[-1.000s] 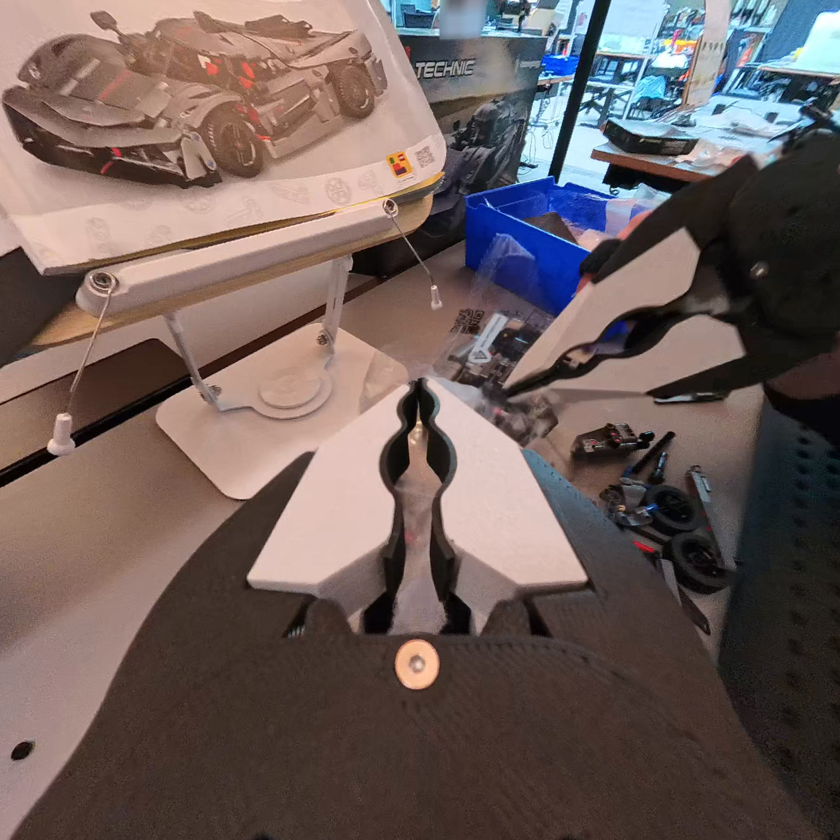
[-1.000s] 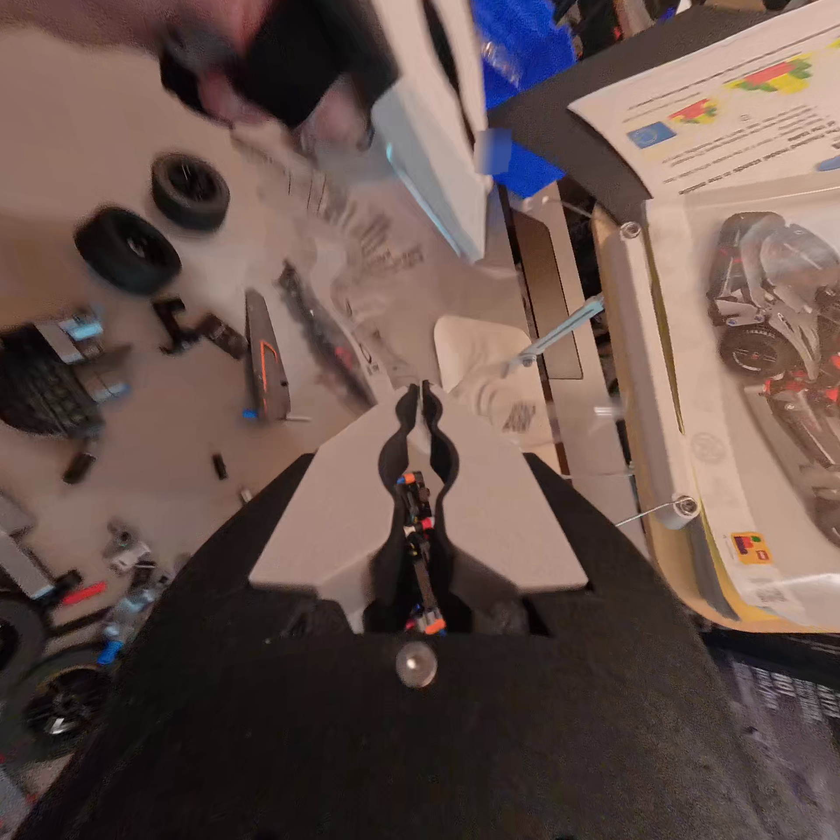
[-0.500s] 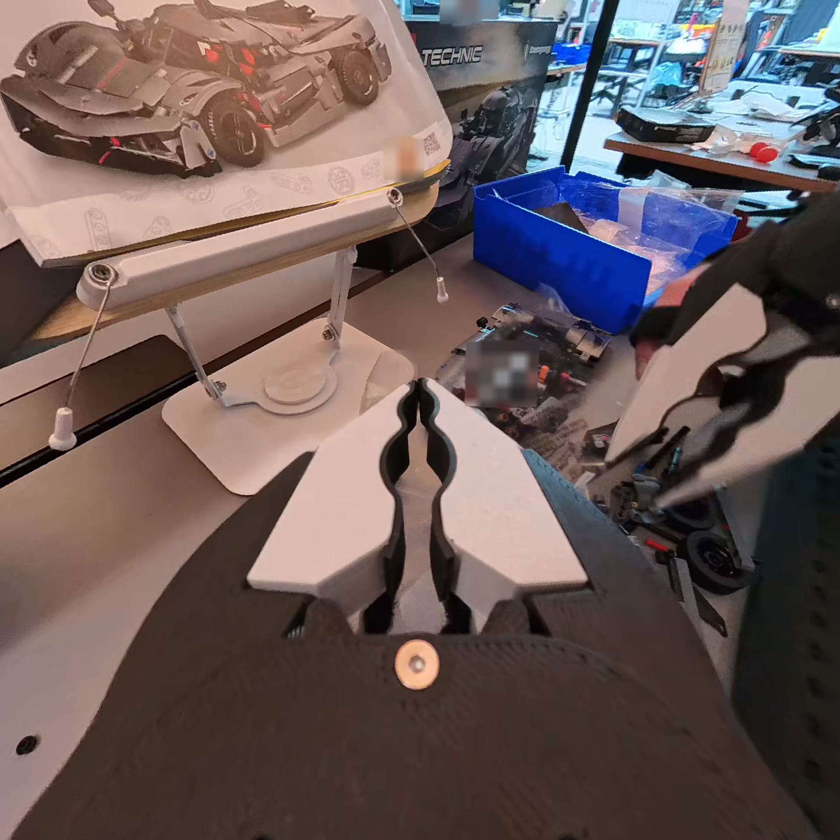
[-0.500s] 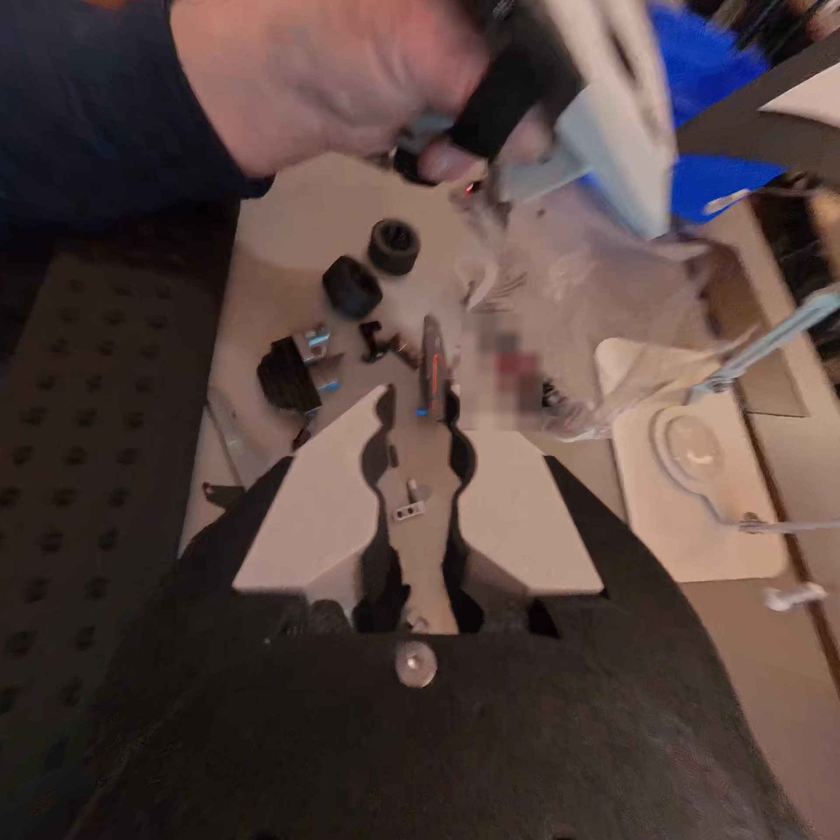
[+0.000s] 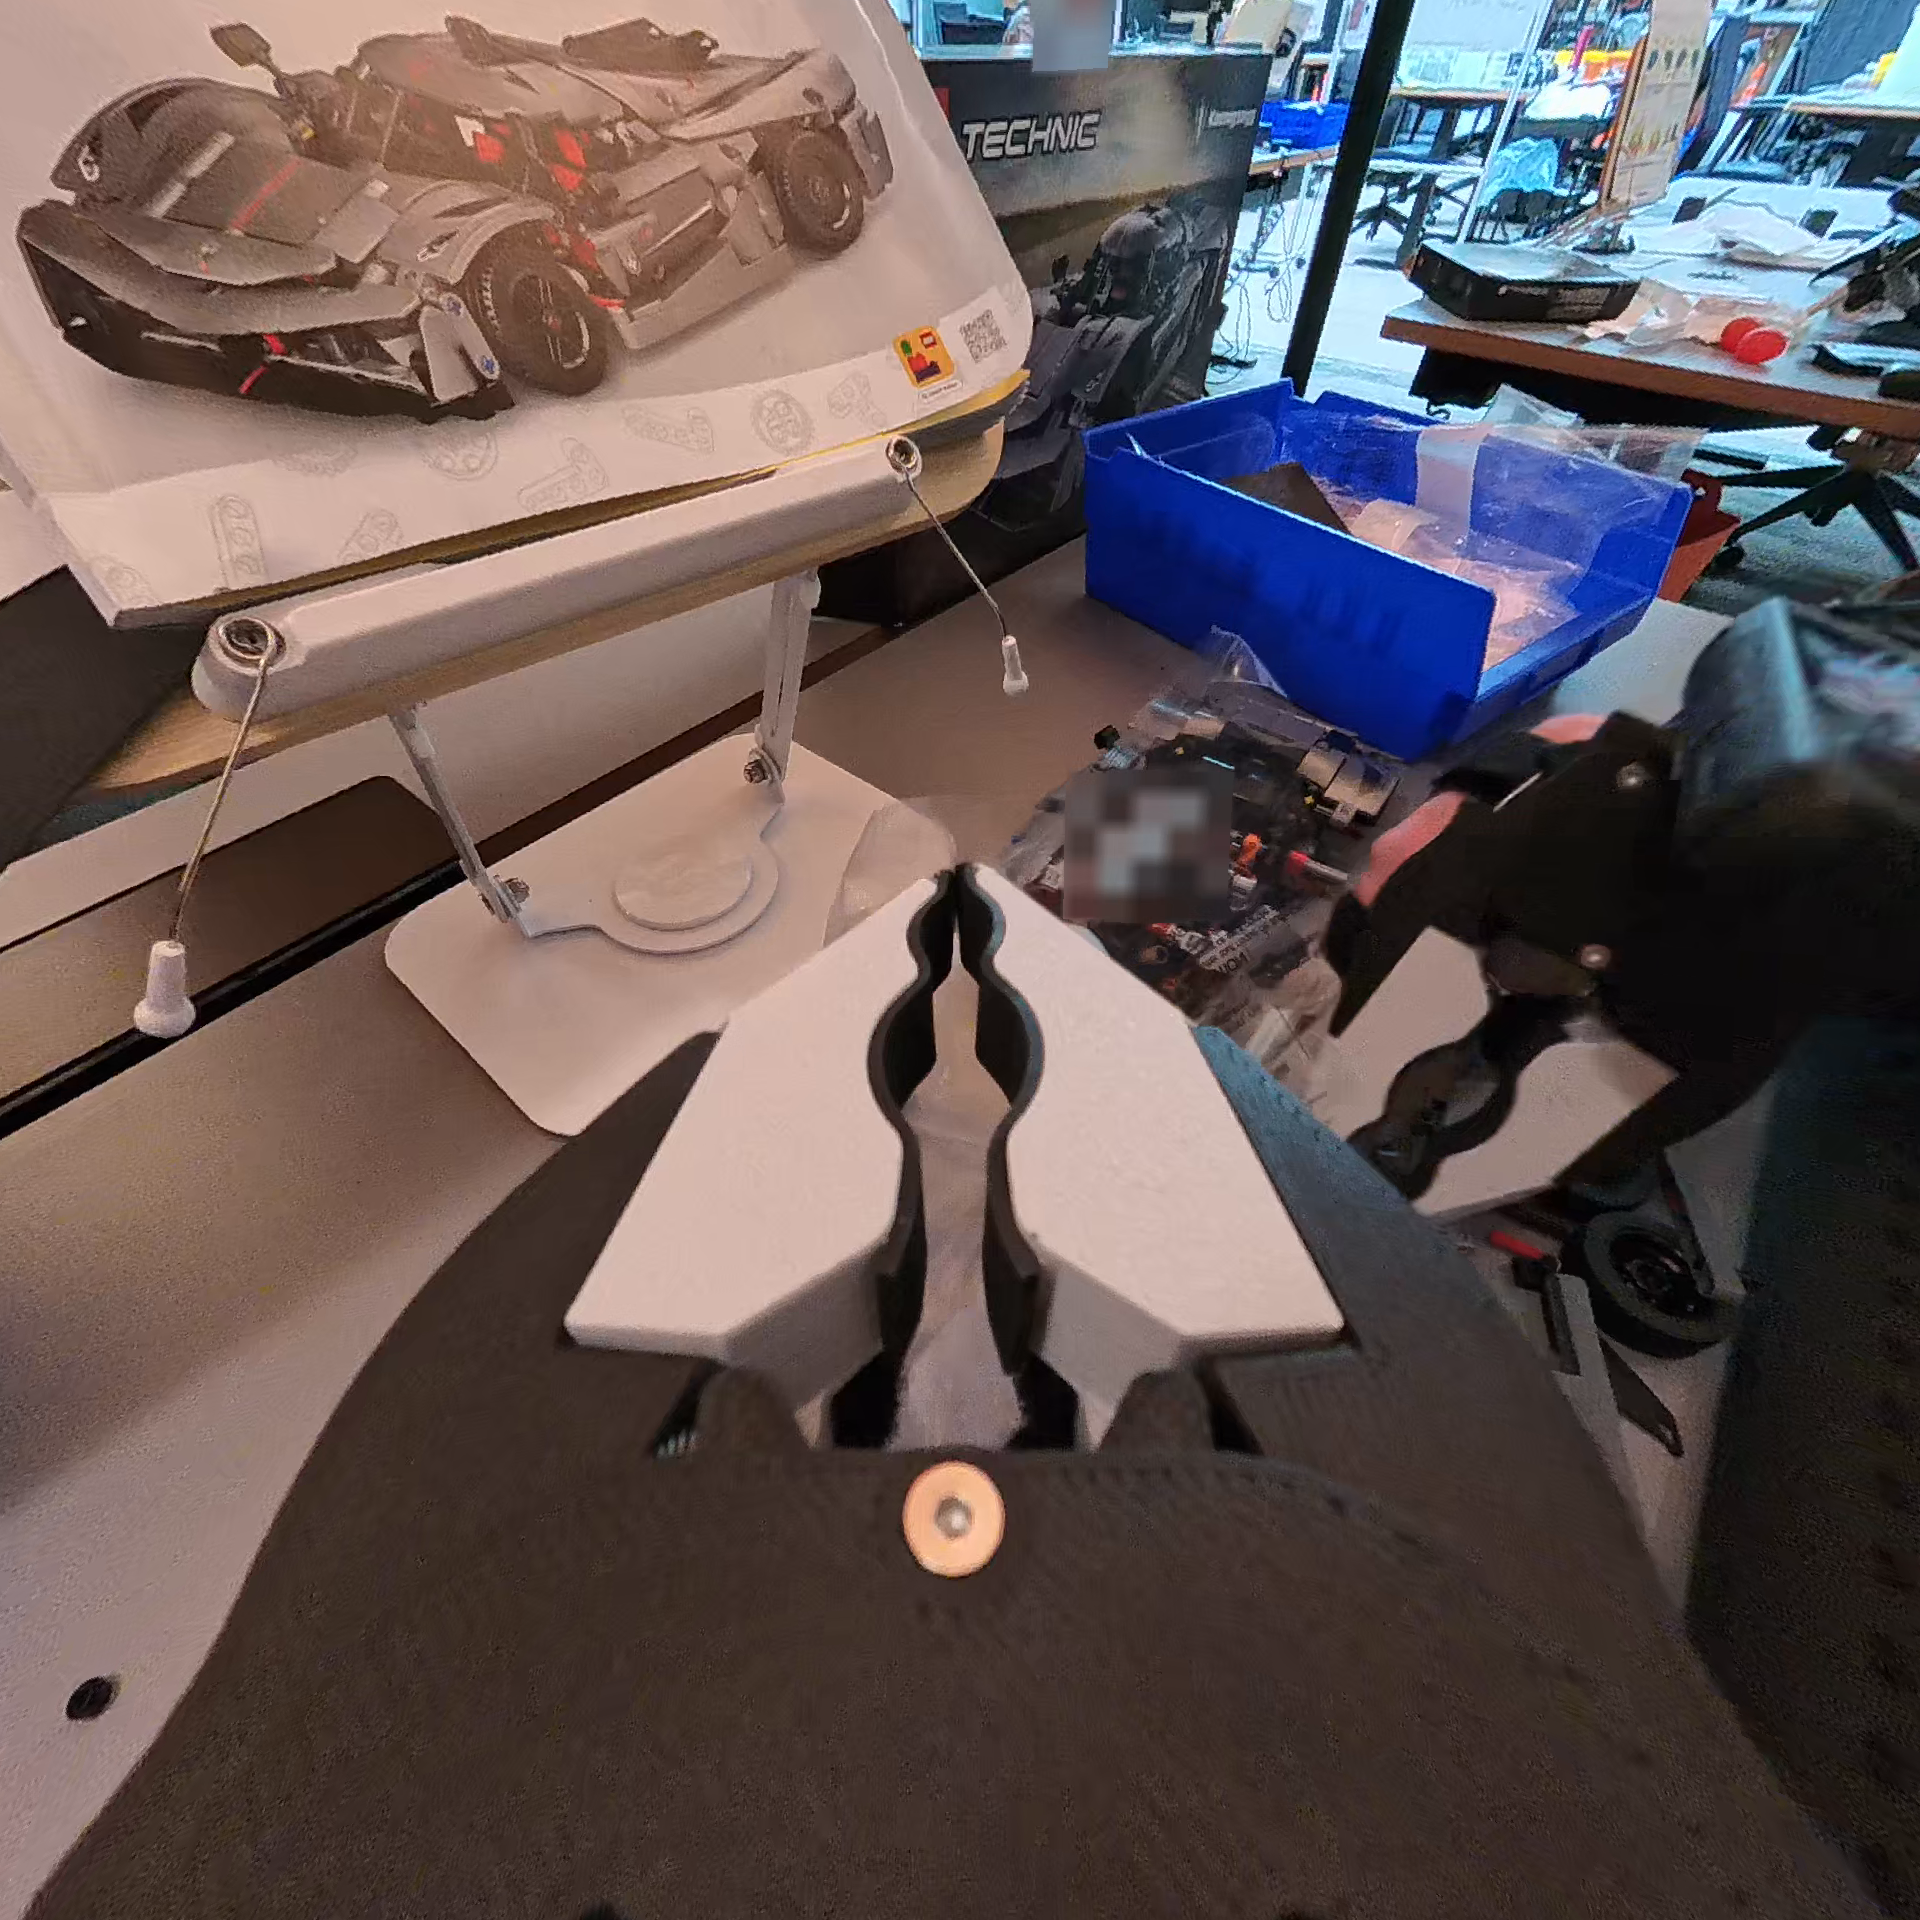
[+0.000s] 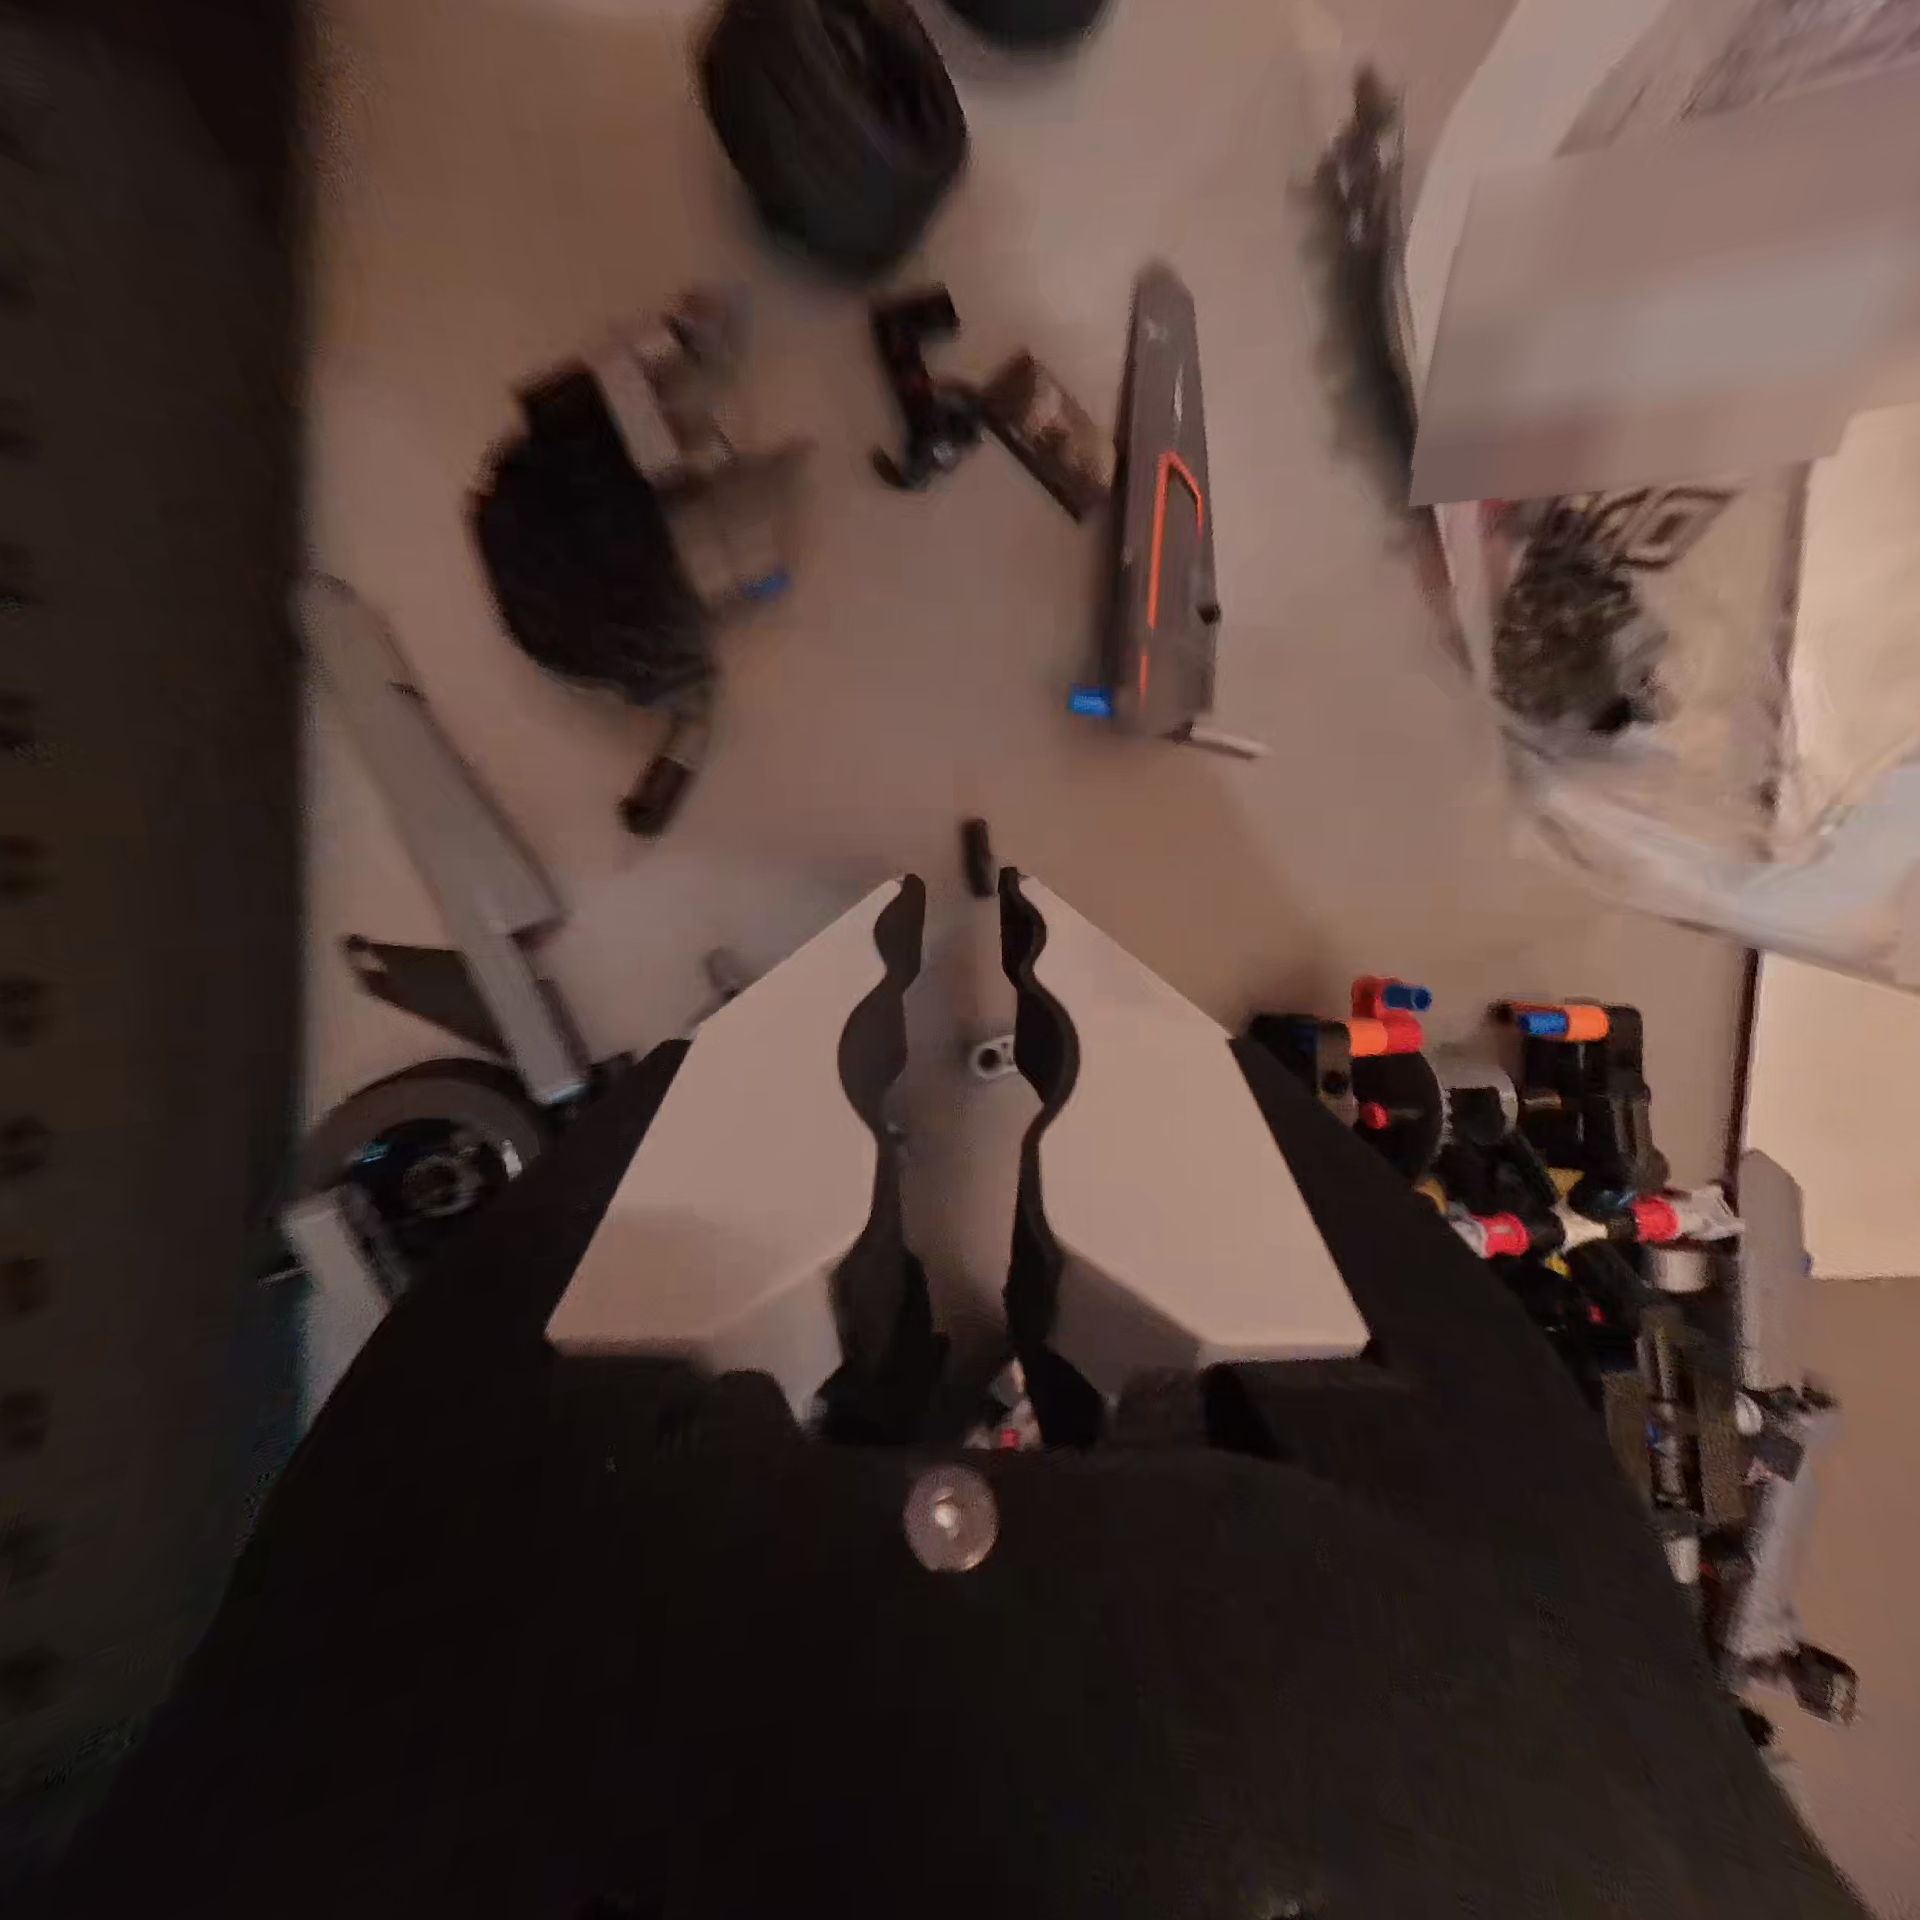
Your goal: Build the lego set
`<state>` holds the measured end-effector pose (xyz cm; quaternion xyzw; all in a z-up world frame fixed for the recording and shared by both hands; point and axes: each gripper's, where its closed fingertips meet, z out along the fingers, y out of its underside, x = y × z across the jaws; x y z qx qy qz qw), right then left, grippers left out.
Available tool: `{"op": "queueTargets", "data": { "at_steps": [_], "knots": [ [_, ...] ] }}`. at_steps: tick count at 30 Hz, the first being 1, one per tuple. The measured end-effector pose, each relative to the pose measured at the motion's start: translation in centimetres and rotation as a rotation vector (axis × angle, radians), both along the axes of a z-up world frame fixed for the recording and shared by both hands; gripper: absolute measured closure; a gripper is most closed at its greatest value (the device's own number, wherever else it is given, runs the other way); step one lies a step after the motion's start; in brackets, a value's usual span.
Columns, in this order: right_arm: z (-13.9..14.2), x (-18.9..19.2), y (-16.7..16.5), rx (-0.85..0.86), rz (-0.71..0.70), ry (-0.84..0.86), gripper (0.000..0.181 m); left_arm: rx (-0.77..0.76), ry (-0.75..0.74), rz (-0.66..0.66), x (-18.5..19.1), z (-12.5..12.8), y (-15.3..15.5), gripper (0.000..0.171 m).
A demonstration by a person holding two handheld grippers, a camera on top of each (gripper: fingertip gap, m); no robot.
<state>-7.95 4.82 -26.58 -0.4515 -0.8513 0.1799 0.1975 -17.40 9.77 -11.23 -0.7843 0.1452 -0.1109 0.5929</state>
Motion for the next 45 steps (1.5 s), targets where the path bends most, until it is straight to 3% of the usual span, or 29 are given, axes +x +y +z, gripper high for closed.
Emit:
{"op": "queueTargets", "data": {
  "at_steps": [7,11,13,15,18,21,22,25,30,32,37,45],
  "knots": [
    [-1.2,-0.7,-0.4,-0.070,-0.015,-0.060,0.177,0.005,-0.008,-0.003,-0.4,0.0,0.0,0.171],
    [0.1,0.0,-0.8,-0.100,0.014,-0.039,0.178,0.003,-0.017,-0.004,-0.5,-0.2,-0.1,0.171],
    [3.2,0.2,-1.0,-0.122,0.024,0.043,0.178,0.009,-0.031,-0.009,-0.4,-0.1,-0.1,0.171],
    [8.3,0.2,-2.1,-0.198,0.068,0.189,0.178,0.011,-0.041,-0.016,-0.3,0.0,-0.1,0.171],
    [15.3,-1.1,-0.6,-0.156,0.012,0.408,0.179,0.013,-0.036,-0.018,-0.2,0.0,0.0,0.171],
    [17.2,-3.5,1.7,-0.108,-0.070,0.448,0.179,0.015,-0.037,-0.022,0.0,0.0,0.0,0.171],
    [16.9,-4.4,2.5,-0.096,-0.111,0.433,0.178,0.016,-0.036,-0.022,0.0,0.0,0.0,0.171],
    [14.8,-6.0,3.5,-0.077,-0.171,0.322,0.144,0.018,-0.031,-0.012,-0.2,-0.1,0.0,0.171],
    [17.0,-4.2,3.7,-0.058,-0.181,0.462,0.157,0.024,-0.044,-0.009,-0.7,0.0,-0.2,0.171],
    [16.7,-2.7,3.9,-0.046,-0.179,0.446,0.161,0.021,-0.055,-0.018,-0.7,0.0,-0.1,0.171],
    [10.9,1.0,2.8,-0.043,-0.138,0.204,0.166,0.011,-0.036,-0.013,-0.5,-0.3,0.0,0.171],
    [2.2,-1.2,1.1,-0.011,-0.123,-0.001,0.154,0.044,-0.046,0.021,-0.9,0.1,0.2,0.171]
  ]
}}
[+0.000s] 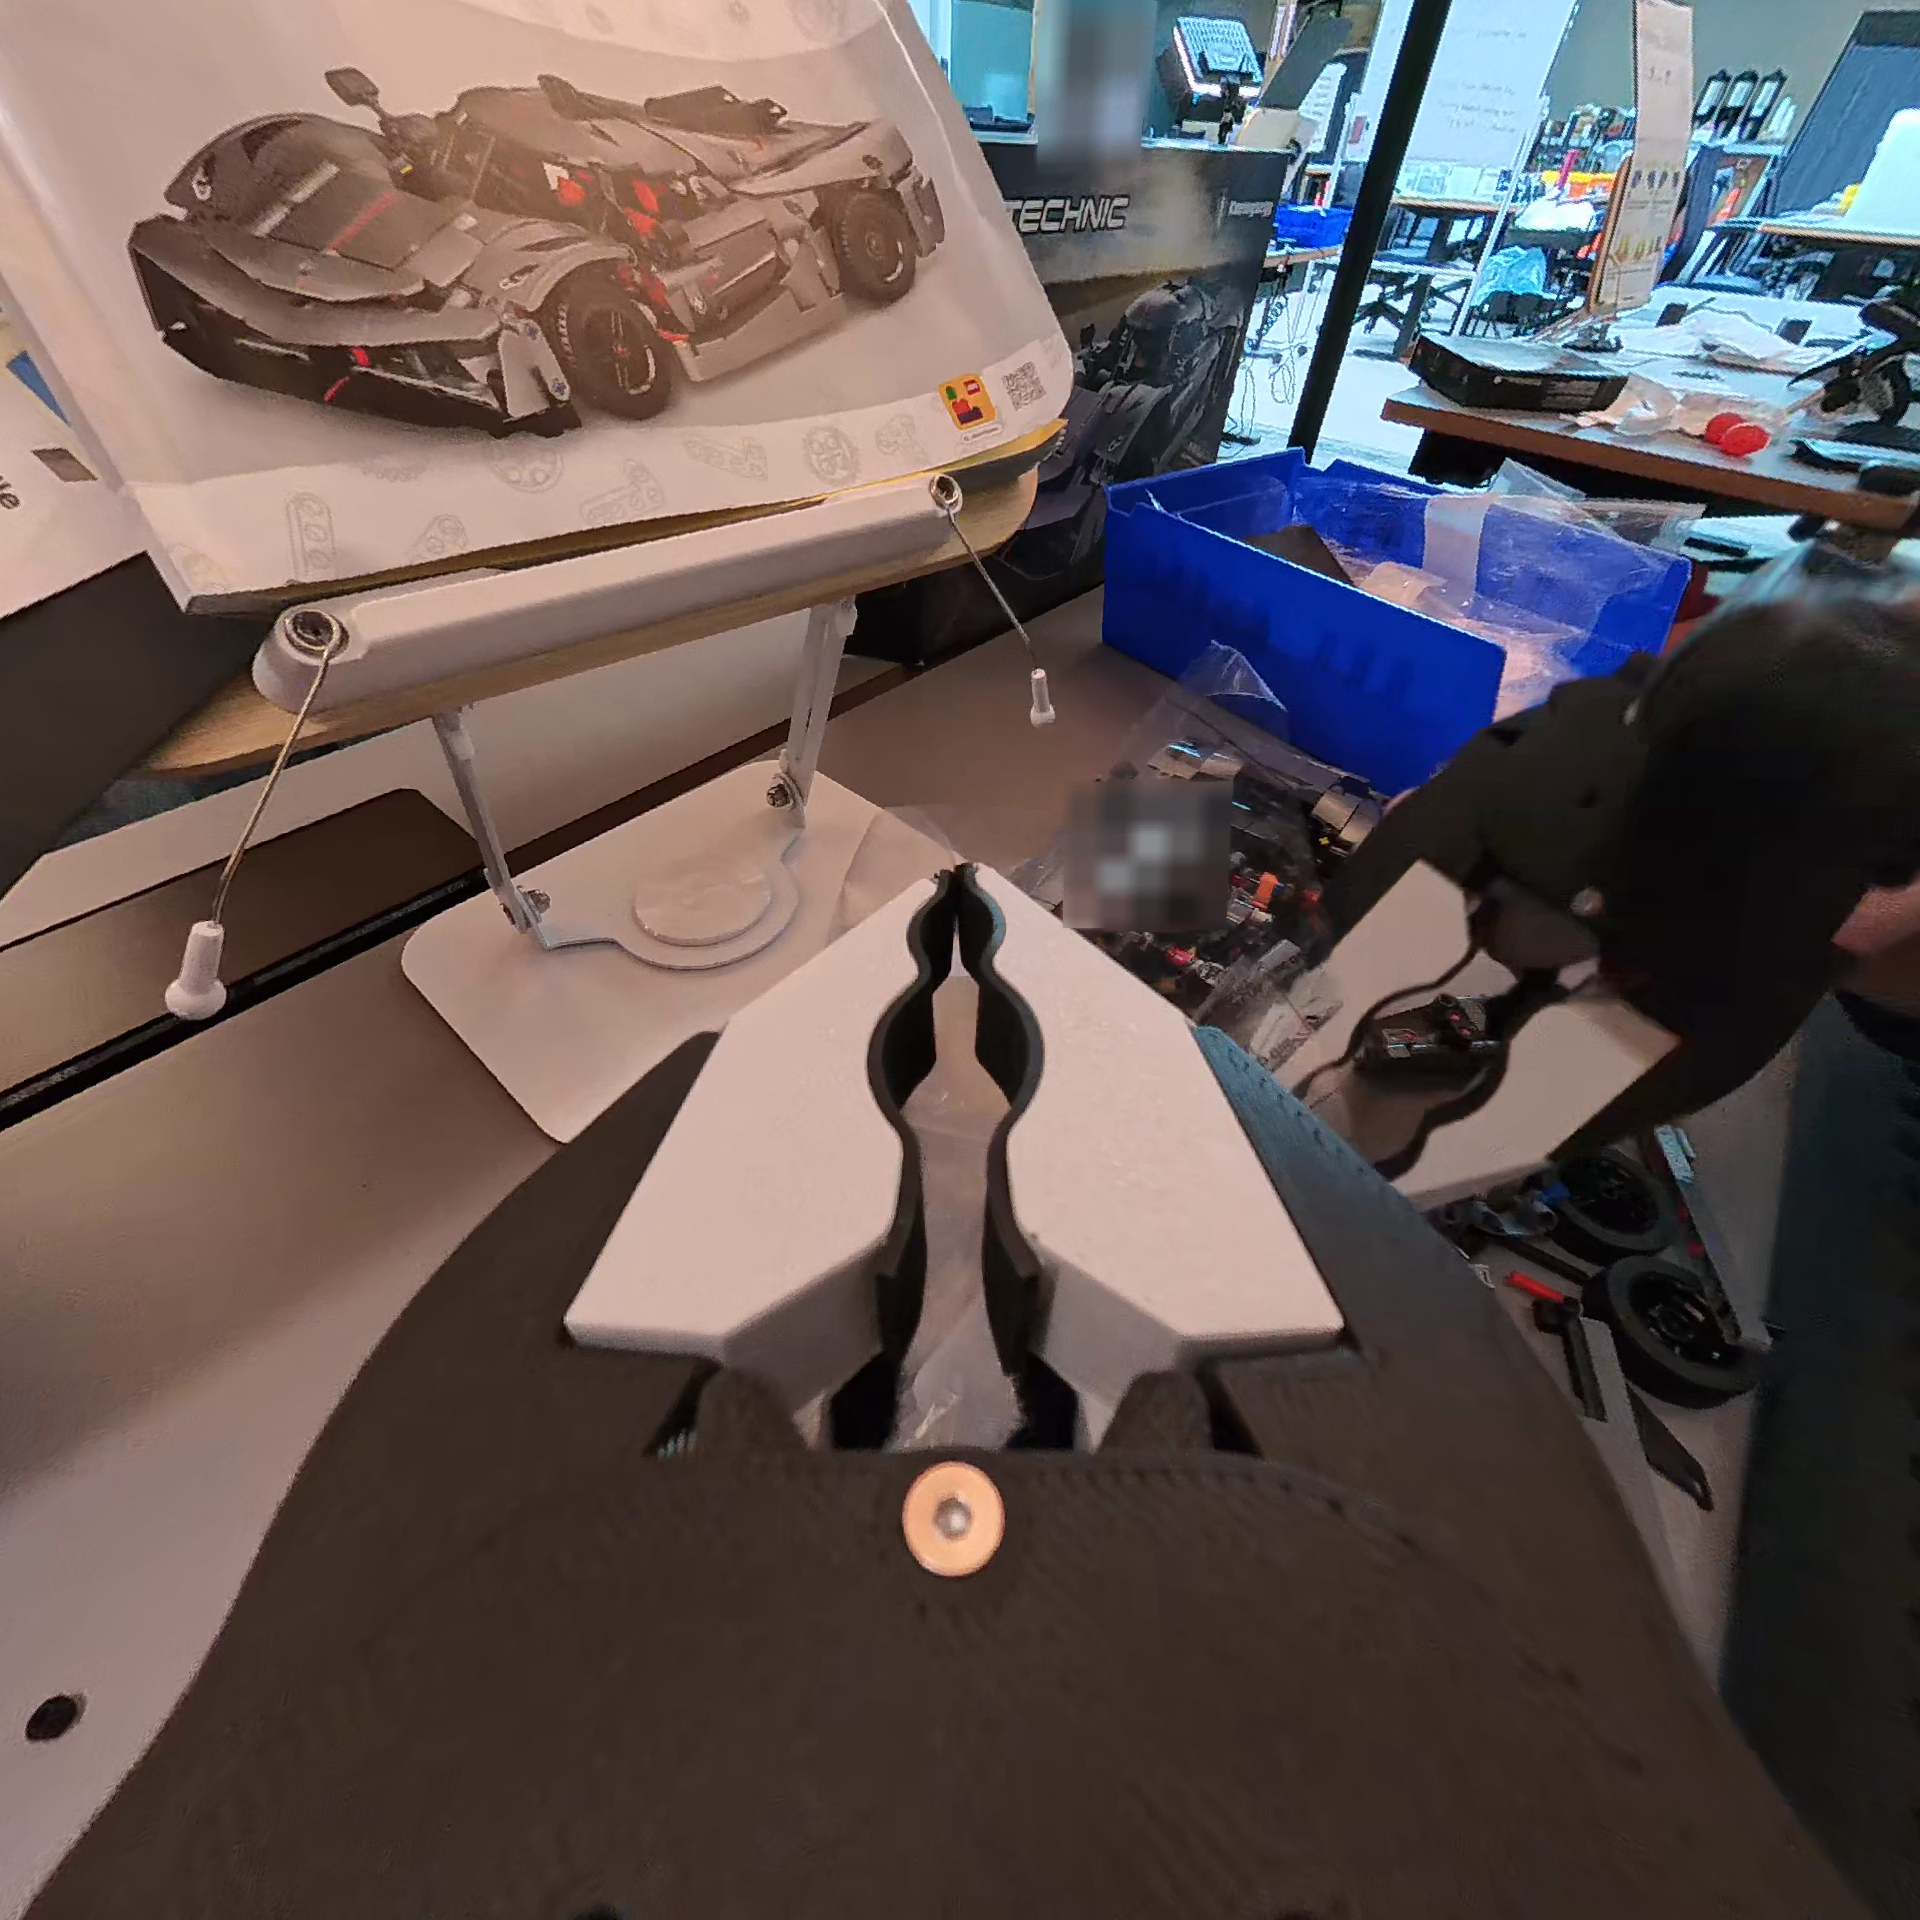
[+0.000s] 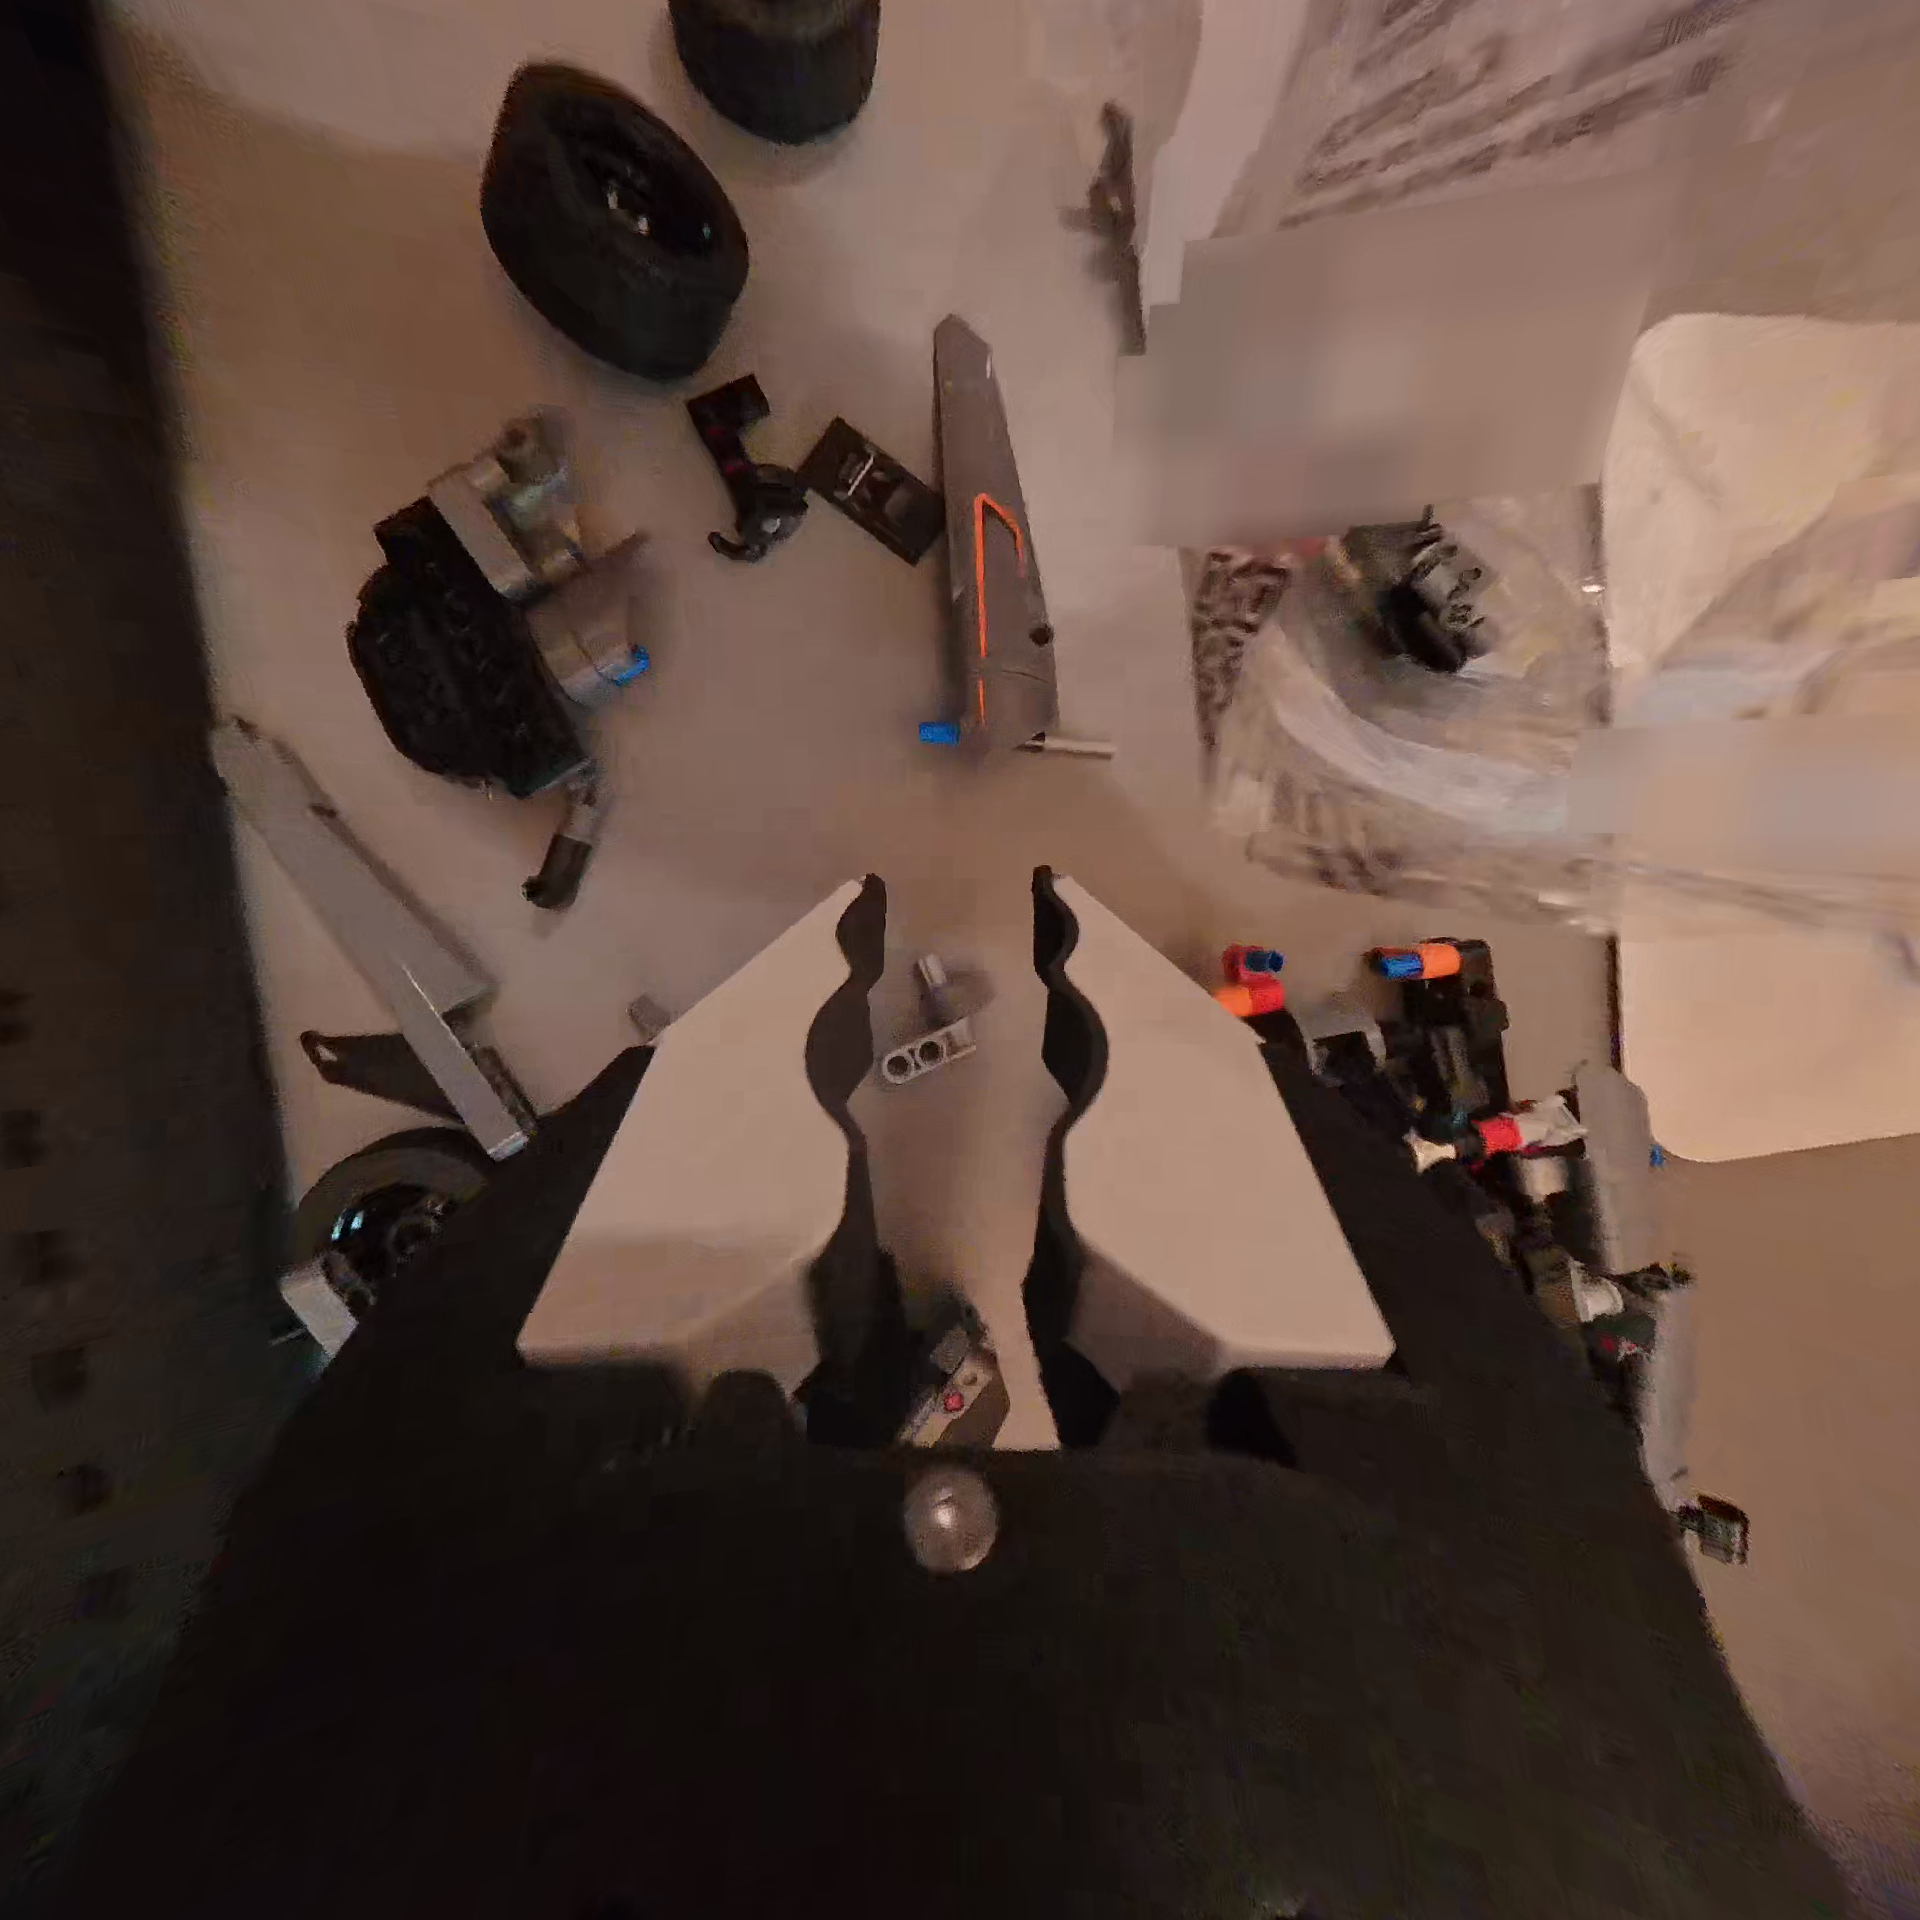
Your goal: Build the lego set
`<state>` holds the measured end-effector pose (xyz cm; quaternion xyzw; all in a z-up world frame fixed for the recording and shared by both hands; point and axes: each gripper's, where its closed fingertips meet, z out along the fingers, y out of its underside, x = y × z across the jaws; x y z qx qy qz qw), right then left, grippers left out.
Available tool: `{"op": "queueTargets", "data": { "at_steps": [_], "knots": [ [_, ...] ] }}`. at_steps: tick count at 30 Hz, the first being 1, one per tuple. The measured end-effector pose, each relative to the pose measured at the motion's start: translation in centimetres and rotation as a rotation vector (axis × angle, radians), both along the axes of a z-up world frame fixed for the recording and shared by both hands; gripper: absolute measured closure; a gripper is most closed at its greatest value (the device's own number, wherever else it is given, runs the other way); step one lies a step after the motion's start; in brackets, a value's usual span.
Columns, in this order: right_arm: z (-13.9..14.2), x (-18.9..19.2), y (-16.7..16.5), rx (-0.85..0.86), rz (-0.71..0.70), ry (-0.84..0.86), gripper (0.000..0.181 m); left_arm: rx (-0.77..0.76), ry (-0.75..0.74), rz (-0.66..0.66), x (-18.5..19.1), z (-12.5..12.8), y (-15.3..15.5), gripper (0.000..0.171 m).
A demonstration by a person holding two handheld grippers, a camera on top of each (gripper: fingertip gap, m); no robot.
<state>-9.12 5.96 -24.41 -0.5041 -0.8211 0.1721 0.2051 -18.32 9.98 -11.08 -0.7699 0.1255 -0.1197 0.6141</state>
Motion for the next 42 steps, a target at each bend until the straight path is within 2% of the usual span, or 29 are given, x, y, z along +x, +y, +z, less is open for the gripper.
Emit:
{"op": "queueTargets", "data": {
  "at_steps": [2,5,8,9,10,11,14,17,21,25,29,31,34,38,42],
  "knots": [
    [-1.0,0.6,0.7,0.053,-0.002,-0.065,0.152,-0.006,0.000,0.003,-0.2,-0.3,0.1,0.171],
    [-1.7,2.1,0.6,0.016,0.014,-0.130,0.154,-0.011,-0.010,0.000,-0.3,-0.5,0.2,0.171],
    [-2.8,2.9,1.2,0.062,0.006,-0.175,0.154,-0.008,-0.013,-0.008,-0.2,-0.3,0.2,0.171],
    [-3.0,2.8,1.1,0.060,0.011,-0.169,0.157,-0.009,-0.011,-0.010,-0.1,-0.4,0.2,0.171],
    [-3.1,2.7,0.9,0.048,0.018,-0.162,0.170,-0.012,-0.007,-0.013,0.0,-0.4,0.2,0.171],
    [-3.1,2.5,0.9,0.051,0.016,-0.155,0.174,-0.015,-0.002,-0.016,0.0,-0.5,0.2,0.171],
    [-2.8,2.5,0.9,0.028,0.015,-0.140,0.175,-0.019,0.003,-0.027,0.2,-0.6,0.0,0.171],
    [-1.6,2.8,0.7,-0.007,0.018,-0.081,0.175,-0.035,0.025,-0.044,0.8,-0.9,0.0,0.171],
    [2.7,3.3,-0.2,-0.102,0.053,0.109,0.175,-0.061,0.124,-0.061,1.9,-1.7,0.0,0.171],
    [7.4,3.1,-0.5,-0.107,0.053,0.307,0.175,-0.037,0.217,-0.079,3.1,-1.6,0.1,0.161],
    [10.4,2.3,0.2,-0.056,0.019,0.447,0.176,0.043,0.311,-0.113,4.5,-0.4,-0.4,0.146],
    [11.0,1.9,0.5,-0.064,0.014,0.467,0.175,0.109,0.380,-0.116,5.2,0.6,-0.8,0.141],
    [10.8,1.9,0.8,-0.068,0.007,0.451,0.175,0.209,0.486,-0.195,7.8,1.8,-2.0,0.135],
    [11.0,2.4,0.2,-0.160,0.036,0.426,0.175,0.223,0.705,-0.316,11.5,0.1,-2.9,0.138],
    [10.6,3.2,0.7,-0.206,0.032,0.359,0.175,0.201,0.856,-0.348,13.3,-1.6,-2.6,0.143]
  ]
}}
